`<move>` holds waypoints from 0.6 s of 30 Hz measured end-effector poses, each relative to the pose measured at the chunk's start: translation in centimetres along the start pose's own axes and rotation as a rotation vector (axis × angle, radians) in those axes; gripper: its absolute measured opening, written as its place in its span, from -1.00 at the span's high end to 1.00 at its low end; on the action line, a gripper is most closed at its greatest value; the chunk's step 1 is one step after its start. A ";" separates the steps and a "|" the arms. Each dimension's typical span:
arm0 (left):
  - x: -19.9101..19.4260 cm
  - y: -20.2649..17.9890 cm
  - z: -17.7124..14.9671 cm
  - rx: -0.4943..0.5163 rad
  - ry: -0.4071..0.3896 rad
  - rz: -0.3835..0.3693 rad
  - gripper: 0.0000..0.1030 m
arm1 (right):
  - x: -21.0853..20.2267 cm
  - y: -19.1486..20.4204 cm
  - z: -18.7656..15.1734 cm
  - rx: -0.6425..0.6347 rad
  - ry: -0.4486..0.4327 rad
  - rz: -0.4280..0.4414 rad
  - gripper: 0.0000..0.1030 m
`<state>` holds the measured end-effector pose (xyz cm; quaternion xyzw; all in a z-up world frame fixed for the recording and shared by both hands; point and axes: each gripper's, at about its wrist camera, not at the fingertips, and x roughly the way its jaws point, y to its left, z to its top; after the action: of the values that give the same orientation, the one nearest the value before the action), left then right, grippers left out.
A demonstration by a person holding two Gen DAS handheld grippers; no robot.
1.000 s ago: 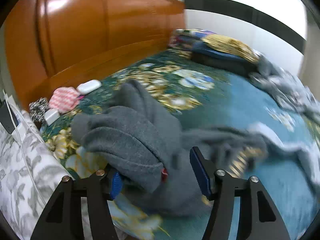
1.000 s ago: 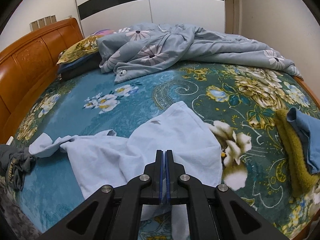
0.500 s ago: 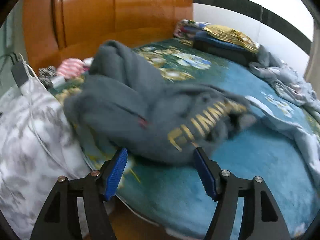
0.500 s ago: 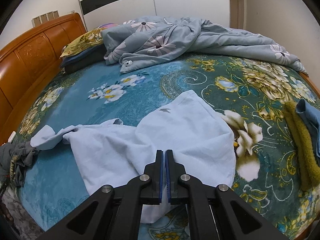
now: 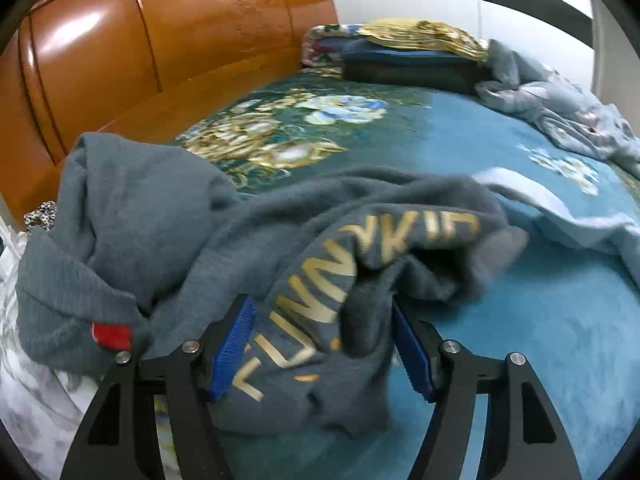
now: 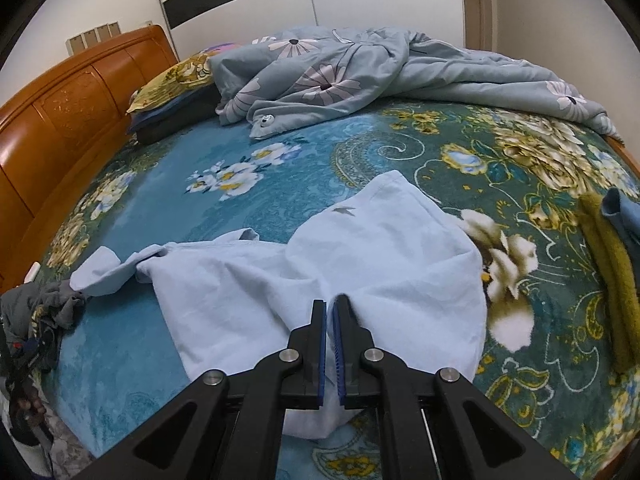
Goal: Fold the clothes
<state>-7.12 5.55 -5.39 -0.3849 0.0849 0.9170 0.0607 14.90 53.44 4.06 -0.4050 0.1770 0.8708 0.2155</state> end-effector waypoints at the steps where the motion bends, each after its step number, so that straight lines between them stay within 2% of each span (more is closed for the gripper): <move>1: 0.6 0.5 0.5 -0.023 0.008 0.010 -0.36 | -0.1 -0.1 0.0 -0.002 0.000 -0.002 0.88; 4: 1.6 2.1 1.6 -0.082 0.009 0.008 -0.36 | -0.3 -0.3 -0.1 -0.002 -0.001 0.000 0.88; 7: 3.1 3.3 4.0 -0.101 -0.001 0.061 -0.35 | -0.5 -0.7 -0.1 -0.001 -0.005 0.001 0.89; 11: 5.1 4.4 6.7 -0.142 0.046 0.067 -0.34 | -0.9 -1.6 -0.3 0.006 -0.013 0.003 0.89; 13: 4.2 3.7 6.8 -0.131 0.035 0.028 -0.34 | -1.2 -2.2 -0.5 0.011 -0.019 0.006 0.89; 17: 1.2 1.5 4.3 -0.096 0.067 -0.112 -0.34 | -2.1 -3.6 -1.3 0.023 -0.034 0.019 0.89; 18: 0.3 0.9 3.7 -0.089 0.065 -0.123 -0.34 | -2.3 -4.0 -1.6 0.033 -0.038 0.026 0.89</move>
<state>-10.04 5.42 -2.92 -0.4214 0.0221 0.9014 0.0971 19.31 55.52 4.38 -0.3826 0.1922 0.8780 0.2141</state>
